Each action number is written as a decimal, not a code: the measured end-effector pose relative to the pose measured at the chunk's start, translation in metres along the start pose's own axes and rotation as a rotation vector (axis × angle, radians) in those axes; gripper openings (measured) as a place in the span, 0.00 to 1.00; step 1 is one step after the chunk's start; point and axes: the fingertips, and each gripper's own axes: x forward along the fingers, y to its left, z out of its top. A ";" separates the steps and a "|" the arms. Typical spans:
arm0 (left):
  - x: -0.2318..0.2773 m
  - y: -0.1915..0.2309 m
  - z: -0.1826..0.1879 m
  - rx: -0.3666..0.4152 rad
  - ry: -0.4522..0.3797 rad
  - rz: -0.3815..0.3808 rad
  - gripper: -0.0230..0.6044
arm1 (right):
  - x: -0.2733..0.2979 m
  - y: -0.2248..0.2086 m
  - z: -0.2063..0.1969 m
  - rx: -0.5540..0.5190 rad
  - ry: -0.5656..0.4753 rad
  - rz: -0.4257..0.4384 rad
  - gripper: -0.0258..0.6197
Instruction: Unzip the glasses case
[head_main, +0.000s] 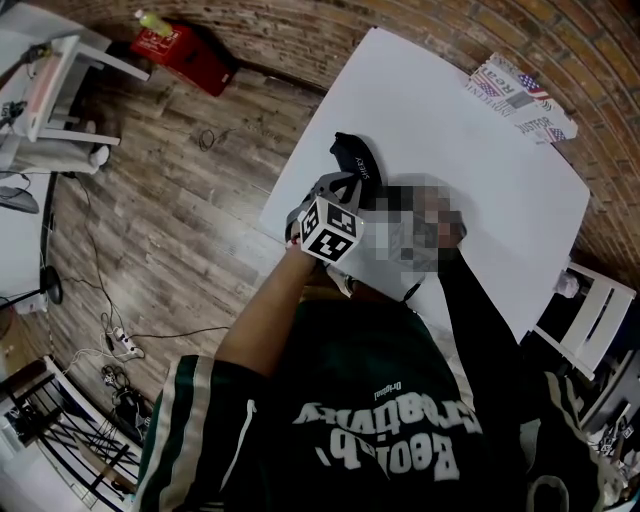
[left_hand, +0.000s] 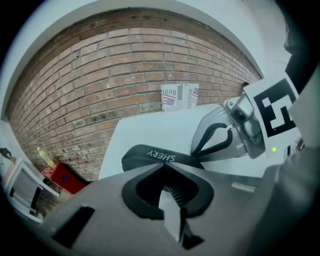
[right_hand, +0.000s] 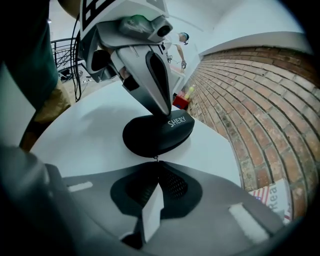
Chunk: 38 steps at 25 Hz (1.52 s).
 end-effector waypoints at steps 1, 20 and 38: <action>0.001 -0.001 0.001 0.004 0.002 -0.003 0.04 | 0.001 -0.005 -0.002 0.003 0.009 -0.013 0.06; 0.000 -0.003 0.004 -0.005 0.037 -0.115 0.10 | 0.001 -0.026 -0.004 0.035 0.006 -0.064 0.06; -0.020 -0.001 0.000 -0.118 -0.012 -0.049 0.19 | -0.024 0.074 0.057 0.207 -0.143 0.215 0.06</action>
